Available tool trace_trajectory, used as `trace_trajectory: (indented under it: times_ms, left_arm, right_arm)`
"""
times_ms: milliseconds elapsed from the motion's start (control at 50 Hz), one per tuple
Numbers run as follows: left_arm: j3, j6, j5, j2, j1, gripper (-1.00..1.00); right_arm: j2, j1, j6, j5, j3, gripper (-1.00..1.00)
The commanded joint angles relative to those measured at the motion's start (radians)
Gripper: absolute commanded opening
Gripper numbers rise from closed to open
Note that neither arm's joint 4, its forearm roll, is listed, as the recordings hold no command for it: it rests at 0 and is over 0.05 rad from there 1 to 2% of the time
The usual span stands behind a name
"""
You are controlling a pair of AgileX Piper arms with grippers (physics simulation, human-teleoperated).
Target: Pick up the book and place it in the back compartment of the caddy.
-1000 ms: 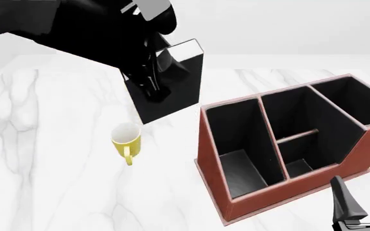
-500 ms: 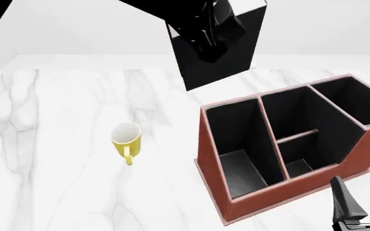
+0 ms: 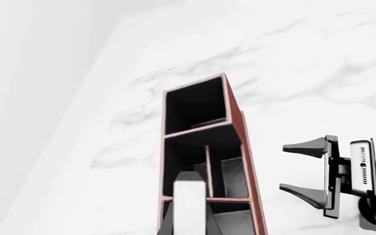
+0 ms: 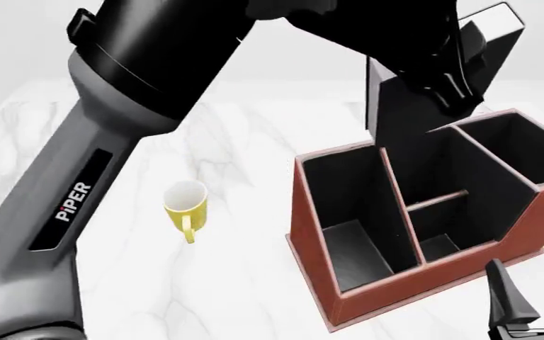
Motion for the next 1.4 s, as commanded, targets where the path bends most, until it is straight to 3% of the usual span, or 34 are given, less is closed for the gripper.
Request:
trace_trajectory:
  times_ms: [20, 100, 120, 140, 160, 180, 300, 540, 600, 900, 1060, 1280, 1400]
  left_arm:
    - [-0.124, -0.029, -0.059, 0.108, -0.026, -1.00]
    - [-0.120, -0.038, -0.091, 0.132, -0.040, -1.00]
    - [-0.119, -0.007, -0.103, 0.145, -0.042, -1.00]
    - [0.032, 0.048, -0.202, 0.075, -0.059, -1.00]
    - [0.131, 0.003, -0.251, 0.026, -0.074, -1.00]
    - [0.197, 0.010, -0.312, -0.006, -0.056, -1.00]
    - [0.354, 0.014, -0.389, -0.057, -0.050, -1.00]
    - [0.354, -0.023, -0.359, -0.058, -0.067, -1.00]
    - [0.270, -0.039, -0.374, 0.049, -0.072, -1.00]
    - [0.243, -0.086, -0.398, 0.148, -0.069, -1.00]
    - [0.337, -0.094, -0.482, 0.151, -0.066, -1.00]
    - [0.379, -0.121, -0.536, 0.170, -0.071, -1.00]
    - [0.446, -0.132, -0.591, 0.157, -0.081, -1.00]
  right_arm:
    - [-0.005, 0.000, -0.003, 0.005, 0.000, 1.00]
    - [-0.004, 0.000, -0.001, 0.005, 0.000, 1.00]
    - [-0.004, 0.001, -0.002, 0.004, 0.000, 1.00]
    - [-0.005, 0.001, -0.002, 0.005, 0.000, 1.00]
    - [-0.005, 0.002, -0.002, 0.005, 0.000, 1.00]
    - [-0.006, 0.002, 0.000, 0.005, 0.000, 1.00]
    - [0.001, 0.003, 0.001, -0.001, 0.000, 1.00]
    - [0.006, 0.003, 0.002, -0.005, 0.000, 1.00]
    - [0.003, 0.003, 0.002, -0.003, 0.000, 1.00]
    - [-0.005, 0.002, -0.001, 0.003, 0.000, 1.00]
    - [0.009, 0.003, -0.002, -0.009, 0.000, 1.00]
    - [0.013, 0.003, -0.002, -0.014, 0.000, 1.00]
    - [0.013, 0.003, 0.000, -0.014, 0.000, 1.00]
